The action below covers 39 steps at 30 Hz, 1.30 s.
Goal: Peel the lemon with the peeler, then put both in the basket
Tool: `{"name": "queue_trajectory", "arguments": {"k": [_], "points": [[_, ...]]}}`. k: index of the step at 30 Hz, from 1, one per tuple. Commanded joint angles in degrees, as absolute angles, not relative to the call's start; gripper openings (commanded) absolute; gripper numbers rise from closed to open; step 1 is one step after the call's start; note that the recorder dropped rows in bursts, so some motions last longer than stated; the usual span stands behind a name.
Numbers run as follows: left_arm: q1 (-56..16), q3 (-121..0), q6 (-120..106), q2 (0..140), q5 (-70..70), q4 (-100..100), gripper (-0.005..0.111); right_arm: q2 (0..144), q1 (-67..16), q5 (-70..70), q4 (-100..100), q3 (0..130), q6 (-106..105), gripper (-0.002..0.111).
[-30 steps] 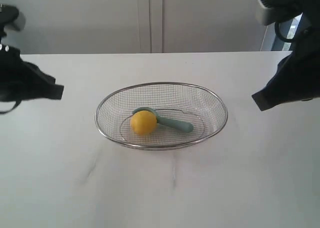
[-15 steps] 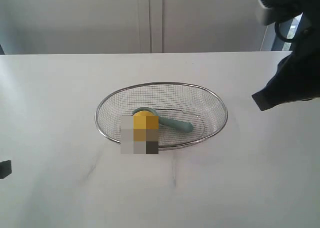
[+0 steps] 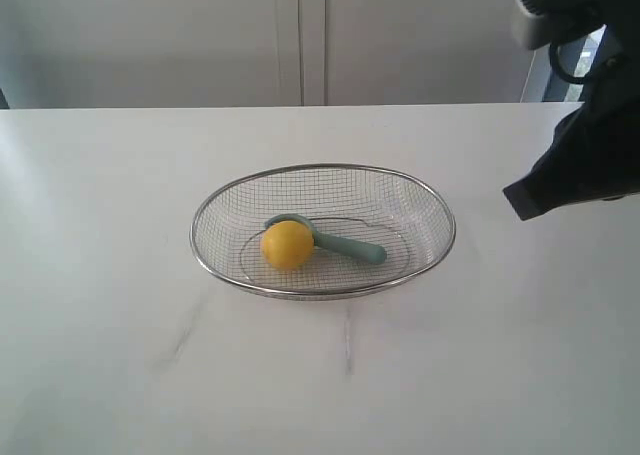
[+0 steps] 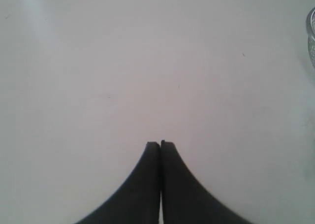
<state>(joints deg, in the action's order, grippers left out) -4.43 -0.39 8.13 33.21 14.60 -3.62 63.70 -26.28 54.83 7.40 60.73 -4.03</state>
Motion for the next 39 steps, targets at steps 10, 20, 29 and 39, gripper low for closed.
{"name": "queue_trajectory", "arguments": {"k": [10, 20, 29, 39], "points": [[0.5, 0.0, 7.7, 10.6, -9.1, -4.0, 0.0, 63.4, -26.2, 53.7, 7.5, 60.5, -4.2, 0.003], [0.5, 0.0, 7.6, 0.7, -12.1, -3.4, 0.0, 63.4, -26.2, 53.6, 7.5, 60.5, -4.2, 0.003], [0.6, 0.0, 7.1, 0.0, -13.5, -3.1, 0.0, 63.4, -26.2, 53.4, 7.5, 60.5, -4.2, 0.003], [0.6, 0.0, 6.8, 0.0, -12.1, -3.1, 0.0, 63.4, -26.2, 53.4, 7.5, 60.5, -4.2, 0.003]]}}
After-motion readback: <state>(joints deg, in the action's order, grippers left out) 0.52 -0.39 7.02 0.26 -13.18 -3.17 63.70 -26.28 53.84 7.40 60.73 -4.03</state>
